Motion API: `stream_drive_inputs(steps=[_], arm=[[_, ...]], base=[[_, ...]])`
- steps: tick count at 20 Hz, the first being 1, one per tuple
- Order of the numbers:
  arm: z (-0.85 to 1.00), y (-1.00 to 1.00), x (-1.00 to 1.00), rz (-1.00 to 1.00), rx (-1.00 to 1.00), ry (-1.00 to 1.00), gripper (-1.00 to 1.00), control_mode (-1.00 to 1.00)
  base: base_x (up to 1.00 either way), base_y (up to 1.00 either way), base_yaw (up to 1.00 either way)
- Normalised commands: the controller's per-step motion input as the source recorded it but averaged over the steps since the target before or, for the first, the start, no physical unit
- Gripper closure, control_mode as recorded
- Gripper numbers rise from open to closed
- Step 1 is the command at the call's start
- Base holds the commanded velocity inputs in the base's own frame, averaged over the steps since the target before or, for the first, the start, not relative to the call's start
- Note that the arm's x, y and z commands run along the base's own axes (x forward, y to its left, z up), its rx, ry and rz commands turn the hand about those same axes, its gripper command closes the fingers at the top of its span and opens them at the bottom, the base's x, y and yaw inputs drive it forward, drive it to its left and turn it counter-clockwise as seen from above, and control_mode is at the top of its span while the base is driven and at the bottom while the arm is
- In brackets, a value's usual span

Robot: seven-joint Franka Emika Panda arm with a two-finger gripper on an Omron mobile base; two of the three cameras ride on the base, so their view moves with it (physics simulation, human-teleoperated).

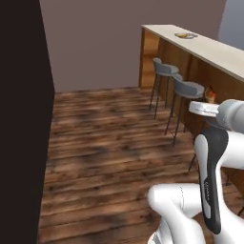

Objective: Take the cheese, chicken drumstick, and carrot from the fridge and place them on the plate on the dining counter to create an appetizer plate.

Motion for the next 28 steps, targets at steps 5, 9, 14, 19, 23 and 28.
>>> stream_drive_inputs(steps=[5,9,14,19,23,28], arm=[[0.0,0.0,0.0,0.0,0.0,0.0,1.0,1.0],[0.0,0.0,0.0,0.0,0.0,0.0,1.0,1.0],[0.0,0.0,0.0,0.0,0.0,0.0,1.0,1.0],[0.0,0.0,0.0,0.0,0.0,0.0,1.0,1.0],[0.0,0.0,0.0,0.0,0.0,0.0,1.0,1.0],[0.0,0.0,0.0,0.0,0.0,0.0,1.0,1.0]], base=[[1.0,0.0,0.01],[1.0,0.0,0.0],[1.0,0.0,0.0],[1.0,0.0,-0.01],[1.0,-0.02,-0.13],[1.0,-0.04,-0.19]])
